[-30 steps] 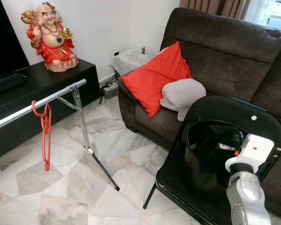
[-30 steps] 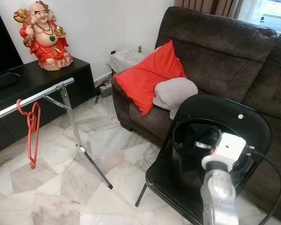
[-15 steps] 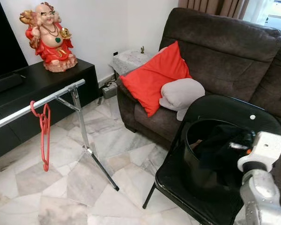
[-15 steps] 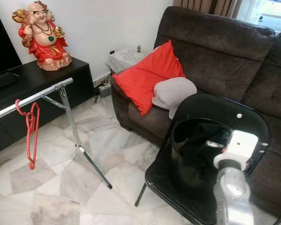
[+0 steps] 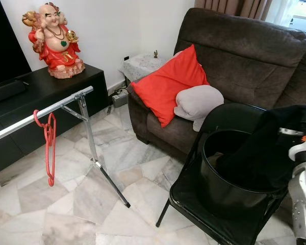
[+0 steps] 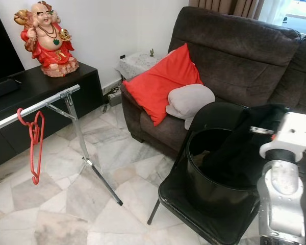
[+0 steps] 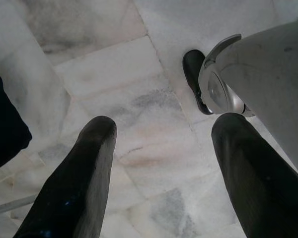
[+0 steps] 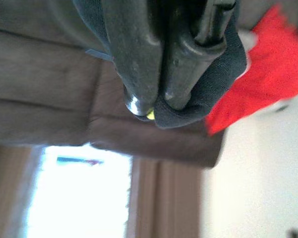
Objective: Hang hanger
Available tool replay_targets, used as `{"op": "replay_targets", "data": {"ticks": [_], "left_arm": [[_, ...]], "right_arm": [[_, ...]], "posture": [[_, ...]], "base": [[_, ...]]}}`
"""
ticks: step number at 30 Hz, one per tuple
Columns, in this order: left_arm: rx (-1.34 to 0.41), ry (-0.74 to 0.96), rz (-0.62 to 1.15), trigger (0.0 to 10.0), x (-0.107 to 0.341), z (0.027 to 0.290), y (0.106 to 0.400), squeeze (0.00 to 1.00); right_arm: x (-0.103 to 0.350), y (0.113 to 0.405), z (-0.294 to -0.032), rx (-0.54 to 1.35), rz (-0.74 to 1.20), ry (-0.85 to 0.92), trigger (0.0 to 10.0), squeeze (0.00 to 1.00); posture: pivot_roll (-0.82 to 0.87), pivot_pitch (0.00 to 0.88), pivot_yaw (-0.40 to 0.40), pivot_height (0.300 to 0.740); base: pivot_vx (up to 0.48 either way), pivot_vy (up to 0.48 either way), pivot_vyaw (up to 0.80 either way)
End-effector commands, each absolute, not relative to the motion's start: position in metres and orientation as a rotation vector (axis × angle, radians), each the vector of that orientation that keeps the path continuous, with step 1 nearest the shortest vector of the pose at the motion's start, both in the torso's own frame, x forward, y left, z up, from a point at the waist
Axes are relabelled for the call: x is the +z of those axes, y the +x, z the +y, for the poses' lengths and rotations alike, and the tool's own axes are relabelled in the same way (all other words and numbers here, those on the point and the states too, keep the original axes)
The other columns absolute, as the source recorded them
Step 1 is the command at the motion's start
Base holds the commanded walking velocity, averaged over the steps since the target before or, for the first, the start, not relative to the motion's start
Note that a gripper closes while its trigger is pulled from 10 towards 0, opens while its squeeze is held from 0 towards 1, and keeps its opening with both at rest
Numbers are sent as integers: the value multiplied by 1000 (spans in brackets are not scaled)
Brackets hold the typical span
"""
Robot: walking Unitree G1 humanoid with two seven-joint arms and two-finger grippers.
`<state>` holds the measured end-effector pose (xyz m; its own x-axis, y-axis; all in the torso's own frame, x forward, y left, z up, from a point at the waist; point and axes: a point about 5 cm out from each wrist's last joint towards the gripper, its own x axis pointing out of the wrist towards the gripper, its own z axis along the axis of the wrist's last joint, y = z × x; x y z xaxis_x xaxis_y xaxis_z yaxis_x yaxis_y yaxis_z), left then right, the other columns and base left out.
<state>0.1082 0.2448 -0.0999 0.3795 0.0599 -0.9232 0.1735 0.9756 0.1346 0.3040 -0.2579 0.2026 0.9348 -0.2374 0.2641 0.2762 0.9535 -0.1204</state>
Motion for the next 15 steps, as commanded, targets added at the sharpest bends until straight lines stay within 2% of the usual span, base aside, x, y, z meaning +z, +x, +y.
{"op": "replay_targets", "data": {"ticks": [1, 6, 15], "left_arm": [[-66, 223, 1191, 10000, -101, 246, 105, 0], [-64, 221, 1194, 10000, -101, 246, 104, 0], [-67, 224, 1199, 10000, -101, 246, 104, 0]], "right_arm": [[188, 306, -246, -186, -173, -183, 0, 0], [159, 305, -233, -109, -53, -280, 0, 0], [136, 302, -227, -50, 50, -315, 0, 0]], "posture": [[-3, 0, 10, 740], [6, 0, 8, 740], [4, 0, 8, 740]], "base": [[0, 0, 0], [0, 0, 0], [0, 0, 0]]}}
